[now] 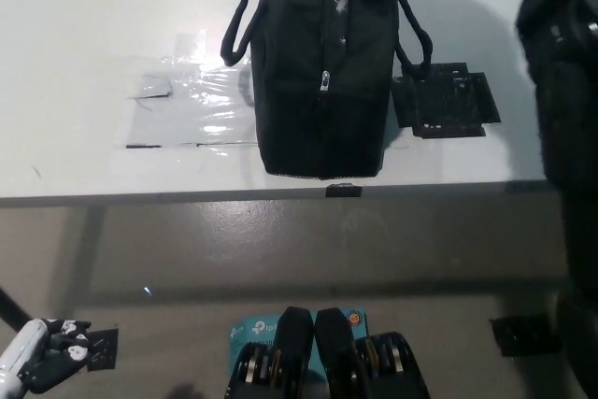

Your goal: The robot uses its right hand to pick up a stack of plates kept in the middle of the desk and put it inside a bag kept next to it

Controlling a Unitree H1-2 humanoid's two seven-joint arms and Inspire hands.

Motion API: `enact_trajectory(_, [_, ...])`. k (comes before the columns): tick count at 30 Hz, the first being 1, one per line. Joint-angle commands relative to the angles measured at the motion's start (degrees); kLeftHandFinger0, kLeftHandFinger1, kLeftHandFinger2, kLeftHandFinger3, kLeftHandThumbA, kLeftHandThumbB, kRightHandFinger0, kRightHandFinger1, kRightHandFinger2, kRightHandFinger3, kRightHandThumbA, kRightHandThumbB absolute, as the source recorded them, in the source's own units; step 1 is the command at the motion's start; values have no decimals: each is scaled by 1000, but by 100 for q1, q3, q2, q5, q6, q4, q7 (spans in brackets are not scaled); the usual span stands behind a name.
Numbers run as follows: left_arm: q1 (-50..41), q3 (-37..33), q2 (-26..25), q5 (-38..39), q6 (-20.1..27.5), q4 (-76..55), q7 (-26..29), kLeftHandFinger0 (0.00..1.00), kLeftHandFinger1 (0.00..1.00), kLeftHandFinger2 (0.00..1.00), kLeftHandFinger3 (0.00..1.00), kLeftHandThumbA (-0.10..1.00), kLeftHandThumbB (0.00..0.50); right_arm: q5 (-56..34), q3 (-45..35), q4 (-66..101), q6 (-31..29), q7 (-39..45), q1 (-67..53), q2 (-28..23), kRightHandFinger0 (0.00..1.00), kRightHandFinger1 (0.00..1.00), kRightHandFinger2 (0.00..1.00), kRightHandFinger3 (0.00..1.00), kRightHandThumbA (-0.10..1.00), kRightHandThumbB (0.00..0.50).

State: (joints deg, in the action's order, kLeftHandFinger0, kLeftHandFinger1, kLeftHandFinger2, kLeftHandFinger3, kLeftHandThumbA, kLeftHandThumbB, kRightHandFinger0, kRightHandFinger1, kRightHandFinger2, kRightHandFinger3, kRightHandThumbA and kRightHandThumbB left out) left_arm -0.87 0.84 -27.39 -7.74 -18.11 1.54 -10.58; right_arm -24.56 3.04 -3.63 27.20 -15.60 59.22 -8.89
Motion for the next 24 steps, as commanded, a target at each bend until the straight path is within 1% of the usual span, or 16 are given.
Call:
enact_trajectory(1, [2,3,-138,-130,-32,-187,-6,647,647,776,814,-100,60,63,435,209,-27,-115,201,-40,0,13,295,274,-100,211])
enact_trajectory(3, [2,33,-104,-63,-82,-177,-28,655,659,776,814,-100,60,83,628,174,-27,-143,62,17,0,21,339,264,-100,191])
enact_trajectory(4, [-10,17,-93,-74,-94,-193,-31,656,660,774,814,-100,60,46,662,209,-27,-179,18,-16,0,16,343,244,-100,183])
enact_trajectory(5, [-12,17,-101,-60,-64,-187,-45,658,663,769,802,-100,58,47,725,178,-27,-258,-11,-1,0,16,343,229,-100,196])
enact_trajectory(6, [-38,-2,-93,-70,-68,-205,-50,659,663,768,800,-100,59,5,760,229,-27,-307,-63,-37,0,13,342,209,-100,193])
enact_trajectory(8, [-60,11,-83,-48,-46,-224,-49,648,650,751,777,-100,61,43,802,218,-27,-371,-165,-9,0,2,339,213,-100,184])
enact_trajectory(9, [-66,9,-86,-49,-61,-245,-53,646,652,760,782,-100,63,116,838,230,-27,-398,-238,-31,0,0,336,229,-100,151])
enact_trajectory(10, [-108,-1,-111,-67,-45,-273,-62,645,651,760,783,-100,63,139,889,257,-27,-425,-310,-74,0,3,341,231,-100,144])
enact_trajectory(12, [-128,-24,-133,-100,-82,-318,-75,656,657,763,778,-100,64,232,932,275,-27,-410,-390,-156,0,1,313,222,-100,154])
enact_trajectory(13, [-125,-30,-132,-111,-115,-329,-73,657,665,778,795,-100,67,295,936,283,-27,-397,-423,-182,0,0,303,225,-100,144])
enact_trajectory(14, [-124,-31,-130,-112,-130,-332,-72,657,667,784,801,-100,66,311,941,287,-27,-397,-433,-192,0,0,288,223,-100,155])
enact_trajectory(15, [-147,-29,-137,-107,-86,-316,-73,656,669,789,813,-100,60,391,954,305,-27,-416,-481,-216,0,0,242,221,-100,166])
enact_trajectory(16, [-191,-12,-138,-87,-42,-311,-72,655,668,785,813,-100,64,459,971,338,-27,-418,-530,-241,0,0,232,219,-100,180])
enact_trajectory(18, [-198,13,-141,-45,24,-255,-79,644,654,756,798,-100,74,627,923,390,-27,-338,-562,-260,0,0,201,207,-100,191])
enact_trajectory(22, [-224,4,-131,-55,75,-262,-66,640,645,747,786,-100,71,901,805,446,-27,-339,-531,-278,0,0,200,199,-100,220])
enact_trajectory(24, [-227,44,-102,24,34,-264,-86,660,668,777,796,-100,68,928,735,469,-27,-350,-491,-296,0,0,198,189,-100,224])
